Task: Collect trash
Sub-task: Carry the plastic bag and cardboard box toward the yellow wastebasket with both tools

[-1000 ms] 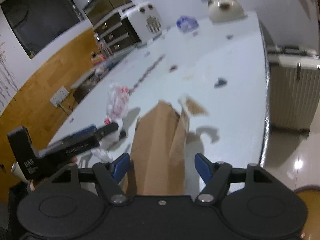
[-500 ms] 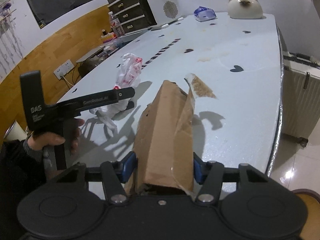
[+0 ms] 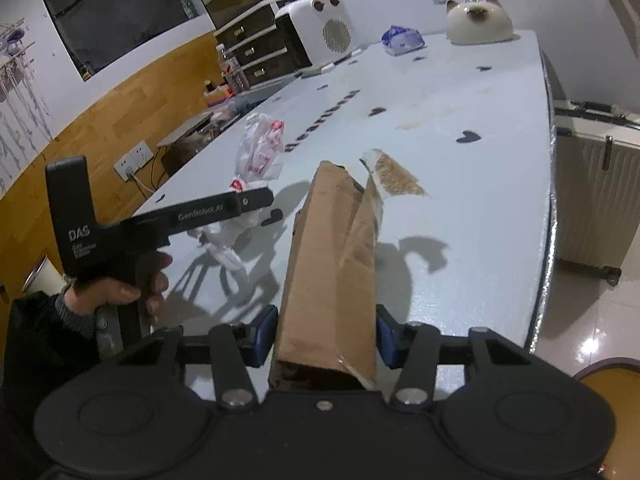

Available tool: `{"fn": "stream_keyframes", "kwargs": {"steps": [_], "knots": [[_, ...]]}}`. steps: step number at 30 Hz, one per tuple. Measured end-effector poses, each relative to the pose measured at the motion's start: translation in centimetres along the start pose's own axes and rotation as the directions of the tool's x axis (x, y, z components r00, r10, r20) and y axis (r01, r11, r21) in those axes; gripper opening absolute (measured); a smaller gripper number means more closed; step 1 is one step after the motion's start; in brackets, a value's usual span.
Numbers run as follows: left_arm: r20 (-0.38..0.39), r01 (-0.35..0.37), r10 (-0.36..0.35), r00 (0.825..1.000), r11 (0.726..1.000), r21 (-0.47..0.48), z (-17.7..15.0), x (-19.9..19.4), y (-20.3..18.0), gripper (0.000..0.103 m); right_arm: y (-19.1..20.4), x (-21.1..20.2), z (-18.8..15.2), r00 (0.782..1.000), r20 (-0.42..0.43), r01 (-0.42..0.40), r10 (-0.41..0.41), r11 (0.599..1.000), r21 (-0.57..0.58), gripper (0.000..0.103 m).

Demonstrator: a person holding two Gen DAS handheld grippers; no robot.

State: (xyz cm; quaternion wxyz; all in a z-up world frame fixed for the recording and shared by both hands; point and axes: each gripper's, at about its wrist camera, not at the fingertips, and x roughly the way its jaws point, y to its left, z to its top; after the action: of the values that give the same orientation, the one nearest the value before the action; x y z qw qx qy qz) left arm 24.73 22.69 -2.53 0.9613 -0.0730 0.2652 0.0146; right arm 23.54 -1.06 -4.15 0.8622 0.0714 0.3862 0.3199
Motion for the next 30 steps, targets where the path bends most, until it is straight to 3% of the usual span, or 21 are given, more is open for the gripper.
{"fn": "stream_keyframes", "kwargs": {"steps": [4, 10, 13, 30], "knots": [[0.014, -0.044, 0.044, 0.999, 0.999, 0.02, -0.8, -2.2, -1.0, 0.053, 0.2, -1.1, -0.6, 0.999, 0.039, 0.001, -0.001, 1.0, 0.014, 0.051], [0.016, -0.048, 0.048, 0.999, 0.999, 0.008, -2.9, -5.2, -2.1, 0.053, -0.3, -3.4, -1.1, 0.993, 0.113, 0.039, -0.042, 0.999, 0.031, 0.051], [0.03, -0.034, 0.034, 0.999, 0.999, -0.004, -3.4, -7.0, -2.9, 0.053, -0.3, -5.0, -1.7, 0.982, 0.174, 0.07, -0.069, 0.998, 0.0, 0.051], [0.104, 0.044, -0.051, 0.993, 0.997, 0.069, -5.8, -16.1, -10.6, 0.053, -0.5, -13.6, -5.8, 0.919, 0.328, 0.238, -0.219, 0.971, -0.019, 0.051]]}}
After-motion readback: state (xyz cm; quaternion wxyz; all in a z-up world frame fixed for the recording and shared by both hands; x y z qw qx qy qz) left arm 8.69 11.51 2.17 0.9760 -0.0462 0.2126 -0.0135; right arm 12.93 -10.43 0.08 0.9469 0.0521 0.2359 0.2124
